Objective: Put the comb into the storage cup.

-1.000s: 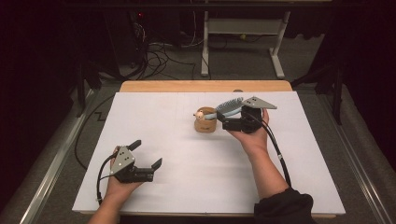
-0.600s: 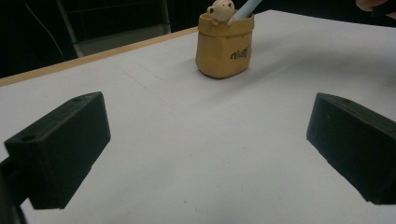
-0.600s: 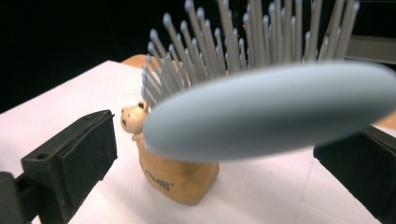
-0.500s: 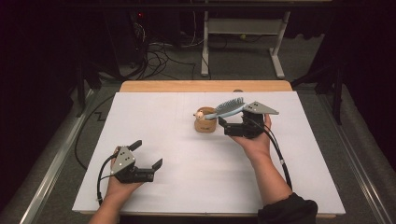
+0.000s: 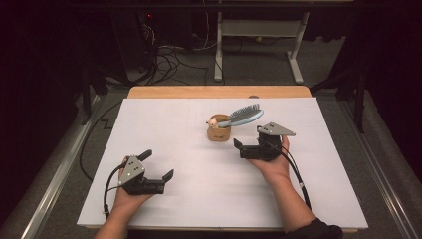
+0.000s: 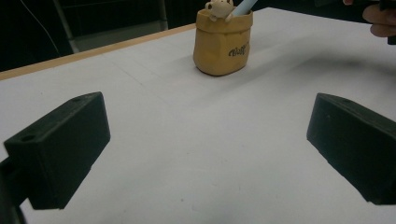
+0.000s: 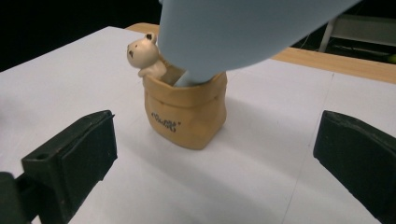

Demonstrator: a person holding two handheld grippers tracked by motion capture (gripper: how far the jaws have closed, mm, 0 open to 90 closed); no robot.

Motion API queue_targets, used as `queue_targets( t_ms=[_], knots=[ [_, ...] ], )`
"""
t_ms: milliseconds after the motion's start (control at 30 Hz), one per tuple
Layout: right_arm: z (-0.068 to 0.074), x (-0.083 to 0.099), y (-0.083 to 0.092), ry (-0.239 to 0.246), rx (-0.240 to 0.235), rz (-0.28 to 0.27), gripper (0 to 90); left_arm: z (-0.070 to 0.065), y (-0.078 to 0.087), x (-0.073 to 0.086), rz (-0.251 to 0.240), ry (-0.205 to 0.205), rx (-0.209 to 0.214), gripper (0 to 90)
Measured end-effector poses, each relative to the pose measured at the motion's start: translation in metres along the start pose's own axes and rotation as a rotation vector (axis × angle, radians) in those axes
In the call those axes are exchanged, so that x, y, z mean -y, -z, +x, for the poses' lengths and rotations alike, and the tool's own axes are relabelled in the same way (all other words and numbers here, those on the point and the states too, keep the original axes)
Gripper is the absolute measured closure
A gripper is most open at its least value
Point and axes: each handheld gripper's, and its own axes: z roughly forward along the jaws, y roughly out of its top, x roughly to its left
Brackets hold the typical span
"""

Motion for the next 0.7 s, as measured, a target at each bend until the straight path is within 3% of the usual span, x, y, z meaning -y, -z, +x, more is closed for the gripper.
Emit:
queue_targets(
  t_ms=[233, 700],
  knots=[
    [0.003, 0.015, 0.013, 0.003, -0.002, -0.001, 0.2, 0.001, 0.0, 0.0, 0.003, 0.0, 0.002, 0.1],
    [0.0, 0.048, 0.058, 0.004, 0.032, -0.053, 0.2, 0.002, 0.004, -0.003, -0.003, 0.003, -0.008, 0.1]
  ],
)
